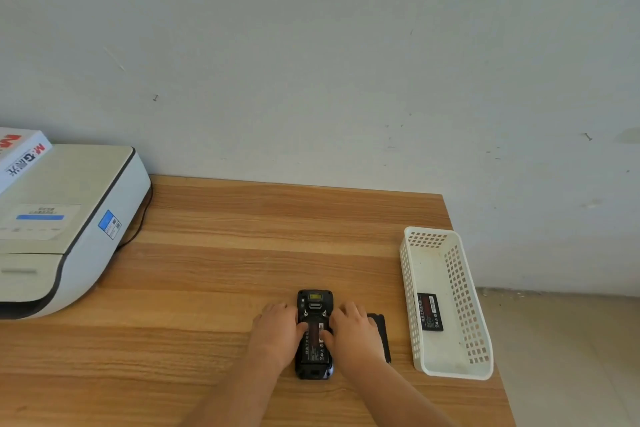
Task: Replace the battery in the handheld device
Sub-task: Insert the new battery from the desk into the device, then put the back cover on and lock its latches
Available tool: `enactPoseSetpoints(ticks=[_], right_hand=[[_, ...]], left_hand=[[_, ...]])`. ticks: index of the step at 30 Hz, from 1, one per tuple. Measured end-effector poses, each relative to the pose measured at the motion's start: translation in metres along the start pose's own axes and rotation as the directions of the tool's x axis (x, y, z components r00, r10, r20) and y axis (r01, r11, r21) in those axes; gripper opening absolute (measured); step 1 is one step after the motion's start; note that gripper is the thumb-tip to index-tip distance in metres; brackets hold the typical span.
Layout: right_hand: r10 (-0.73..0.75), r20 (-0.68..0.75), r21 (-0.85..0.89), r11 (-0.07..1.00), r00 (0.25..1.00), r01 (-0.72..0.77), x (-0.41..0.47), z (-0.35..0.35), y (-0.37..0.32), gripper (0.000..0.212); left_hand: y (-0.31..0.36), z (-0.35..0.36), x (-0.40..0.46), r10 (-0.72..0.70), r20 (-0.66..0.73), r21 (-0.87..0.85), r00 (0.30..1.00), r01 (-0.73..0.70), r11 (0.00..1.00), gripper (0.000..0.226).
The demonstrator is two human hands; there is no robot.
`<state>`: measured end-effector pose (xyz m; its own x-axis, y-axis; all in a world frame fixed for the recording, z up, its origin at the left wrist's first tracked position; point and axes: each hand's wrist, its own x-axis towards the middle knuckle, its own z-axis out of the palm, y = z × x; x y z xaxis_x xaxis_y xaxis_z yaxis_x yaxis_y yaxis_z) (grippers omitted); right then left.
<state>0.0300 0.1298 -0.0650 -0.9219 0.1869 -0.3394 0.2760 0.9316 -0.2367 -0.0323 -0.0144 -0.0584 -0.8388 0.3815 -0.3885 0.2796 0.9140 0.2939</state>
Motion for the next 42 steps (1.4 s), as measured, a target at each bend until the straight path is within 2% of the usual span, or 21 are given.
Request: enactPoseSetpoints(ticks=[5, 7, 11, 17, 24, 30, 34, 38, 42], right_hand=[[0.021, -0.019, -0.074, 0.997, 1.0, -0.022, -0.003, 0.001, -0.005, 0.031], [0.048, -0.032, -0.012, 0.999, 0.998, -0.048, -0.006, -0.001, -0.003, 0.031], [0.213, -0.065, 0.171, 0.965, 0.975, -0.199, -0.01, -0.014, 0.017, 0.033], [0.328, 0.083, 0.075, 0.94, 0.941, -0.334, -0.013, -0.021, 0.026, 0.054], [0.42, 0.127, 0.063, 0.901, 0.899, -0.43, -0.004, -0.015, 0.023, 0.049], [0.419, 0.128, 0.061, 0.901, 0.899, -0.429, 0.0, -0.016, 0.023, 0.053], [0.384, 0.098, 0.053, 0.919, 0.918, -0.39, -0.004, -0.016, 0.025, 0.06], [0.365, 0.076, 0.1, 0.923, 0.928, -0.371, -0.007, -0.023, 0.023, 0.064], [0.331, 0.06, 0.207, 0.919, 0.942, -0.336, -0.002, -0.039, 0.011, 0.057]], left_hand=[[0.001, 0.007, 0.002, -0.006, 0.015, 0.047, 1.0, 0.005, 0.999, 0.023], [0.001, 0.006, 0.0, -0.002, 0.004, 0.046, 1.0, 0.002, 0.999, 0.025], [-0.007, -0.001, -0.009, 0.017, 0.004, 0.022, 1.0, -0.017, 1.0, 0.034], [-0.015, -0.006, -0.021, 0.005, 0.109, 0.03, 0.994, -0.009, 1.0, 0.039], [-0.021, -0.002, -0.025, -0.014, 0.119, 0.038, 0.993, 0.009, 0.999, 0.041], [-0.022, 0.002, -0.023, -0.051, 0.095, -0.123, 0.994, 0.063, 0.99, 0.041], [-0.025, 0.0, -0.02, -0.049, 0.068, -0.156, 0.996, 0.059, 0.986, 0.04], [-0.029, -0.001, -0.017, -0.059, 0.068, -0.192, 0.996, 0.071, 0.979, 0.04], [-0.03, -0.006, -0.017, -0.057, 0.083, -0.197, 0.995, 0.073, 0.978, 0.033]])
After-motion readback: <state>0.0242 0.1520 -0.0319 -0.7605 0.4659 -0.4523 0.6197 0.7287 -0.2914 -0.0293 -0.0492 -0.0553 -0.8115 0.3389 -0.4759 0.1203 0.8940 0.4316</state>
